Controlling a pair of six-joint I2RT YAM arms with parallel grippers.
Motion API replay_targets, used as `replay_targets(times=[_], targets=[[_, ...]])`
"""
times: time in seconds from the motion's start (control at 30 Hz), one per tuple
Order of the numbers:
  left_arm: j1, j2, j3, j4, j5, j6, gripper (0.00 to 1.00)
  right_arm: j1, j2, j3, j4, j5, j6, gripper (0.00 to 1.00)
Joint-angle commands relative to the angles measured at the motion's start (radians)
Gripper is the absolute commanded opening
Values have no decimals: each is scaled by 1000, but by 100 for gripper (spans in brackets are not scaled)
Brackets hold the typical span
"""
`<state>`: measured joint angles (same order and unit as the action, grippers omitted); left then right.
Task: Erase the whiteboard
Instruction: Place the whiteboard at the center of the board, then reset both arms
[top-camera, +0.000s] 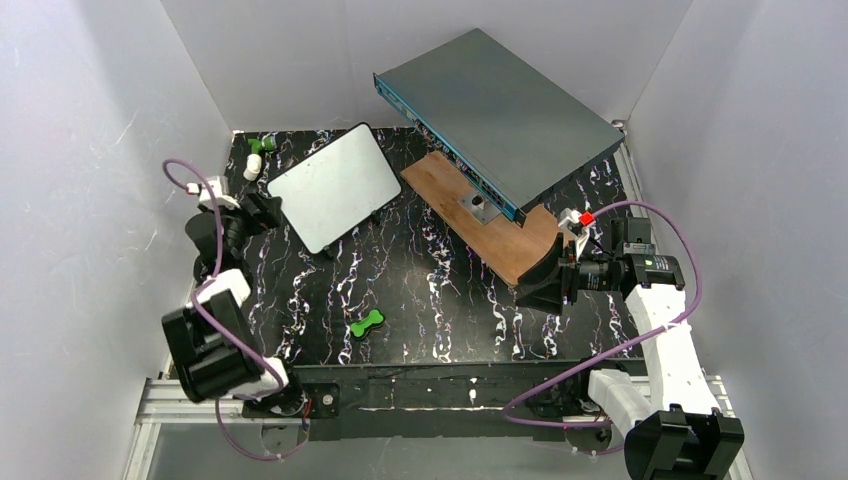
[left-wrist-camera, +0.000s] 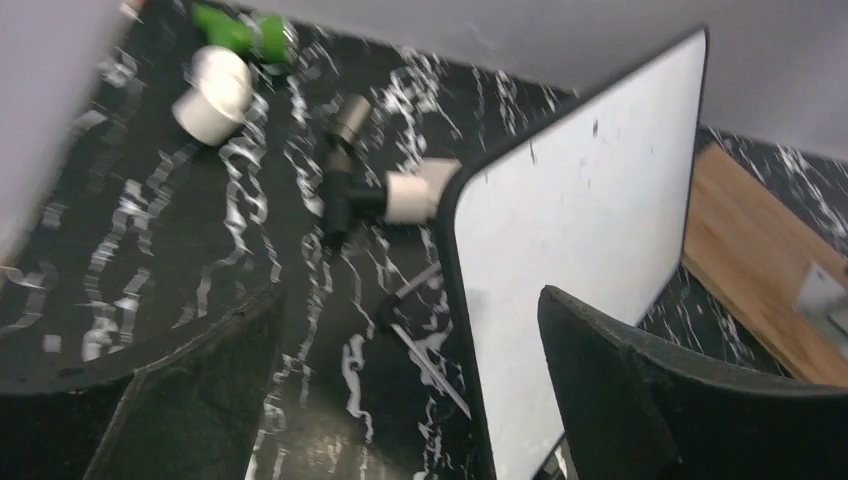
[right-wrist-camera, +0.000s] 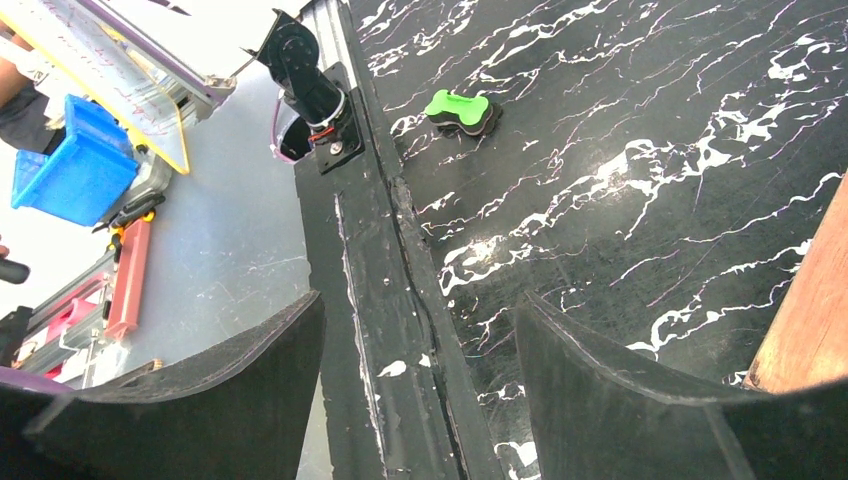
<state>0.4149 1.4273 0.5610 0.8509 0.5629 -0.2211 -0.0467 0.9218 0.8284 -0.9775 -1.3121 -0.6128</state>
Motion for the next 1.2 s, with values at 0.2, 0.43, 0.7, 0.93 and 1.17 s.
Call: replay_targets(times=[0.2,0.43,0.7,0.93,1.17], targets=[[16,-445,331,-1022,-108,-334,98,-39,-113,71,38,231,25,76],[-227,-734,490,-1504,-113,-128,98,-74,-373,221,177,1041,552,81],[-308,-792,596,-1648,-200,-92,98,-144,-380,285,150,1035,605,84],[-360,-817,620,-1701,-385,-70,98,-167,-375,298,128,928,605,85],[-400,-879,544,-1683,-329,-54,98,-190,-381,259,141,820,616,85]])
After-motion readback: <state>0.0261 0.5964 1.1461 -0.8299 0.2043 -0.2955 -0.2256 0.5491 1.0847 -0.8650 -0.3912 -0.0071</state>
